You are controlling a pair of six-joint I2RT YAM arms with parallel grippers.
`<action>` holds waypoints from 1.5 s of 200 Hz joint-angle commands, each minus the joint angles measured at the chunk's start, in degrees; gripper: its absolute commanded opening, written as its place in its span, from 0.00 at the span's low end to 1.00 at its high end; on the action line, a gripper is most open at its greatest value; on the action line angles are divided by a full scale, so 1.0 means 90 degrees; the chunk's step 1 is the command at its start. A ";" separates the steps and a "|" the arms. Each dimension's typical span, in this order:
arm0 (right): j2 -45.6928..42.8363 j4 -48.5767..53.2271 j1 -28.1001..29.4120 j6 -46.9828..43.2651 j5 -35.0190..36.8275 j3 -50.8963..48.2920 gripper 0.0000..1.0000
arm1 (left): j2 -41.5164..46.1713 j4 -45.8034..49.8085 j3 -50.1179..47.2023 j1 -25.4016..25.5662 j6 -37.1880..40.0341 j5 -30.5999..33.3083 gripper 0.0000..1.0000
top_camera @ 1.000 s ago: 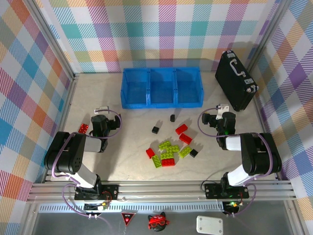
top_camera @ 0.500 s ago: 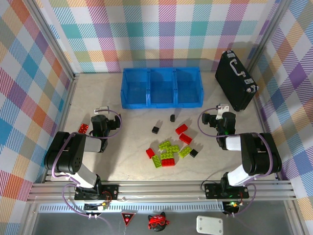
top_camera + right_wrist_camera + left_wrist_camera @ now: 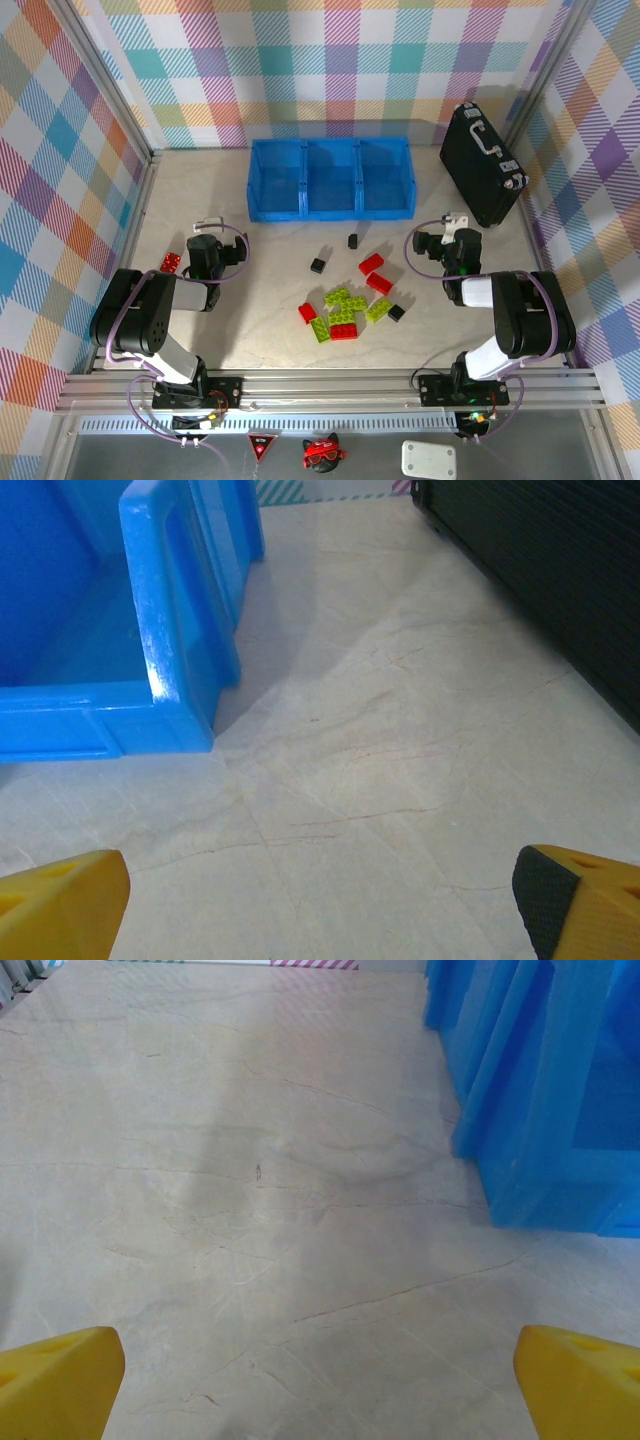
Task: Sort the legos into containers by color
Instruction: Pick up the lego from the middle-left of the table.
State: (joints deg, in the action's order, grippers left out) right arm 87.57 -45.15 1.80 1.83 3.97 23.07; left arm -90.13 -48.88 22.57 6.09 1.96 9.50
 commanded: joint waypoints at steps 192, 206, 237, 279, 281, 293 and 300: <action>-0.1172 0.7797 0.0408 0.1272 -0.1583 0.3366 0.86 | 0.1570 0.8136 0.3389 0.0388 -0.1926 0.0457 1.00; -0.1182 0.8031 0.0479 0.1208 -0.1727 0.3385 0.85 | 0.1634 0.8480 0.3452 0.0388 -0.1936 0.0356 1.00; -0.1331 0.8218 0.0512 0.1023 -0.1750 0.3176 0.87 | 0.1317 0.9507 0.3901 0.0378 -0.1632 -0.0247 1.00; -0.1263 0.8164 0.0512 0.0997 -0.2030 0.3179 0.88 | 0.0460 1.0643 0.4617 0.0339 -0.1262 -0.0578 1.00; -0.1263 0.8154 0.0507 0.0991 -0.2039 0.3179 0.88 | 0.0443 1.0665 0.4620 0.0339 -0.1250 -0.0558 1.00; -0.1290 0.8095 0.0512 0.0980 -0.2109 0.3186 0.88 | 0.0368 1.0755 0.4651 0.0298 -0.1147 -0.0540 0.99; -0.1311 0.8080 0.0510 0.0975 -0.2106 0.3188 0.88 | 0.0328 1.0786 0.4658 0.0265 -0.1077 -0.0585 0.98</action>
State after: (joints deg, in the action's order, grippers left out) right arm 76.44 27.09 6.15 11.33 -12.67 51.83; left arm -86.02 40.86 62.98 9.17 -10.72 5.87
